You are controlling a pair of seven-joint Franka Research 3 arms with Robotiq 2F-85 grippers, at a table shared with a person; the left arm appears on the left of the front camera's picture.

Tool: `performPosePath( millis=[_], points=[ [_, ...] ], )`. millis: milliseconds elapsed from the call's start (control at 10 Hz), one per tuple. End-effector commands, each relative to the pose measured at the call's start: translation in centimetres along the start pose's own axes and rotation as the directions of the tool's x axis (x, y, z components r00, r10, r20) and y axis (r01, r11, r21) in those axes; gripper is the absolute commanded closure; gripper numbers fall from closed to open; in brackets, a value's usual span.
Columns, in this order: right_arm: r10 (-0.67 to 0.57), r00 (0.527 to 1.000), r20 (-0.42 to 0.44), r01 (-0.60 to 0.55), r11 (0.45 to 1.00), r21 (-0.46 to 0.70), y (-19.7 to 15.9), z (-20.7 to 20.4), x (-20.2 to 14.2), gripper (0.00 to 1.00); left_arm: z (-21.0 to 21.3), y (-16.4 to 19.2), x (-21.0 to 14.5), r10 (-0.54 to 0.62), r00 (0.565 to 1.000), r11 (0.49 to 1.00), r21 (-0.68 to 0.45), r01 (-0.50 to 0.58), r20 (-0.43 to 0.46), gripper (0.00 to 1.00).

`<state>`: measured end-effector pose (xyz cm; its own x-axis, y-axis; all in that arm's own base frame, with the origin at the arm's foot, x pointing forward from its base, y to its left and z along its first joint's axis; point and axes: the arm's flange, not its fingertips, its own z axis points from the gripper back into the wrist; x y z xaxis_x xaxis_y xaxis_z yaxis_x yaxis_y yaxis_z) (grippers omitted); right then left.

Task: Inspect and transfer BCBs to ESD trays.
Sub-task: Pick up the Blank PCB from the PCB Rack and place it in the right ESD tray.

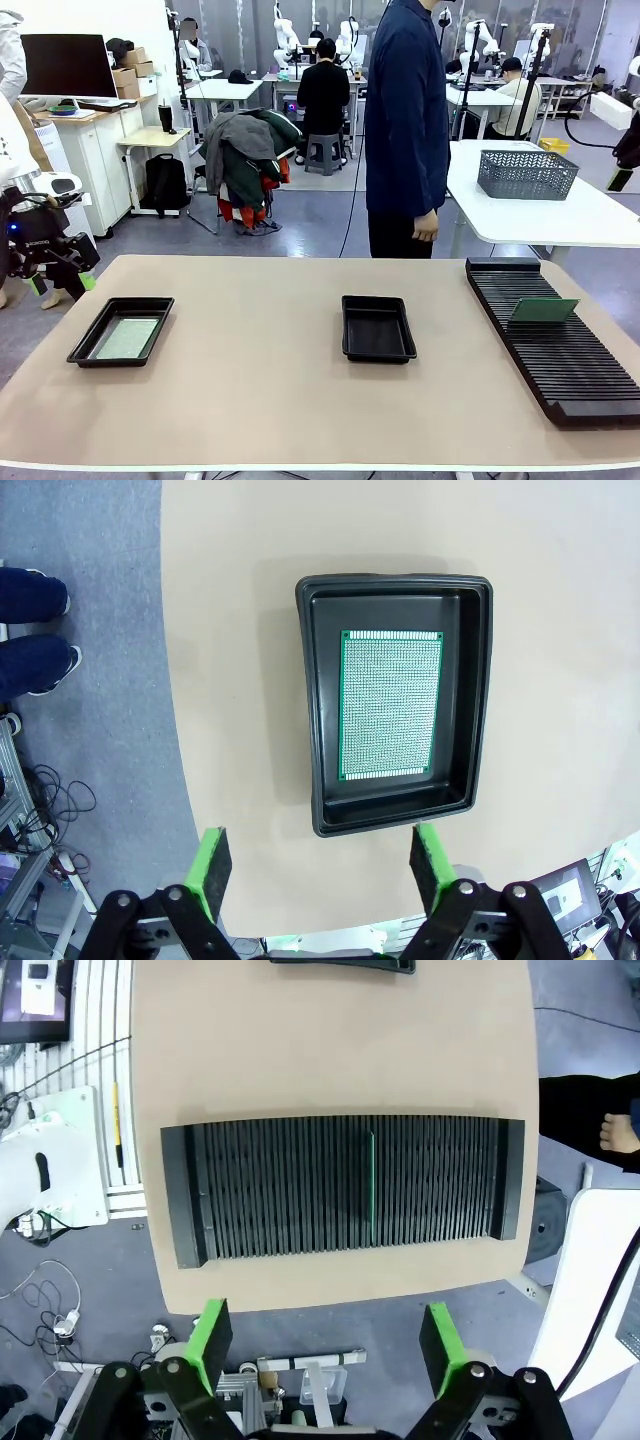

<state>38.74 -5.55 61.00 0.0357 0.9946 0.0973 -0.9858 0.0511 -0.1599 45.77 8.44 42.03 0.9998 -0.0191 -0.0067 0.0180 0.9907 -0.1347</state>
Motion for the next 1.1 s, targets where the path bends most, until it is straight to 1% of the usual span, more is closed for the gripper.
performPosePath(
  millis=[0, 300, 500, 800, 1000],
  points=[
    [0.028, 0.999, 0.028, -0.028, 0.999, -0.015, -1.0, -3.5, -1.0, 0.00, -0.1, 0.0, 0.0, 0.001, 1.000, 1.000, 0.003, -0.001, 0.004, 0.05],
    [0.040, 0.997, 0.060, -0.039, 0.999, -0.018, -1.6, -8.1, -1.5, 0.00, -0.1, 0.0, 0.0, 0.001, 1.000, 1.000, 0.003, -0.001, 0.004, 0.05],
    [0.035, 0.997, 0.065, -0.034, 0.999, -0.022, -2.1, -12.0, -1.9, 0.00, -0.1, 0.0, 0.0, 0.001, 1.000, 1.000, 0.003, -0.001, 0.004, 0.05],
    [0.068, 0.997, 0.035, -0.068, 0.998, 0.015, -2.8, -16.7, -1.7, 0.00, -0.1, 0.0, 0.0, 0.001, 1.000, 1.000, 0.003, -0.001, 0.004, 0.05],
    [0.064, 0.998, 0.012, -0.064, 0.998, 0.019, -3.4, -19.3, -1.5, 0.00, -0.1, 0.0, 0.0, 0.001, 1.000, 1.000, 0.003, -0.001, 0.004, 0.05]
  ],
)
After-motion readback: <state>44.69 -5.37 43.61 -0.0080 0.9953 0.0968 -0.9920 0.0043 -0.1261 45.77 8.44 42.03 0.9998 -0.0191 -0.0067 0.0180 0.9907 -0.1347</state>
